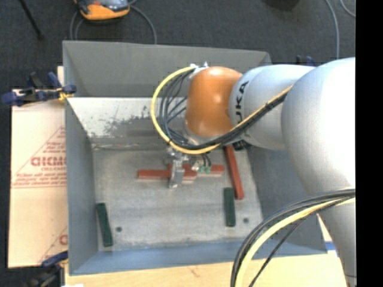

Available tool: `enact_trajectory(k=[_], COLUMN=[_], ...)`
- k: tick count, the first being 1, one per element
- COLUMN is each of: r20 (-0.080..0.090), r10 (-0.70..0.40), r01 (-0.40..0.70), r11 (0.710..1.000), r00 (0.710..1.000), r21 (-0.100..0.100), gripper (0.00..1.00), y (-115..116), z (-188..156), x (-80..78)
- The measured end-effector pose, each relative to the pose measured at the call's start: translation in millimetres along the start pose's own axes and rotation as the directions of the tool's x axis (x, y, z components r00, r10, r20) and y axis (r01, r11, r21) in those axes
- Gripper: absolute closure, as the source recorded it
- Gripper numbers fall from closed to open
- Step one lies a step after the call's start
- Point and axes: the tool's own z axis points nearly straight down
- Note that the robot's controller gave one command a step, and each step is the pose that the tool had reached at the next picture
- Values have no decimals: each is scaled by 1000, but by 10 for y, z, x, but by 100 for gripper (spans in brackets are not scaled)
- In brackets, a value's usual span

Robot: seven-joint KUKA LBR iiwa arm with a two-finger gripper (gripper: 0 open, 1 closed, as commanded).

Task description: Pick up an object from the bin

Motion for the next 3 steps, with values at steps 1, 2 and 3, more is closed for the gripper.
enact_trajectory(k=[1, 2, 3], r20=[0, 11, 2], r10=[1, -7, -8], r01=[-1, 7, 8], r11=[1000, 1000, 1000], r00=[1000, 1000, 1000], r21=[0, 4, 2], gripper=[100, 100, 100], y=[1, -552, -535], z=[0, -1838, -1784], x=[0, -179, -161])
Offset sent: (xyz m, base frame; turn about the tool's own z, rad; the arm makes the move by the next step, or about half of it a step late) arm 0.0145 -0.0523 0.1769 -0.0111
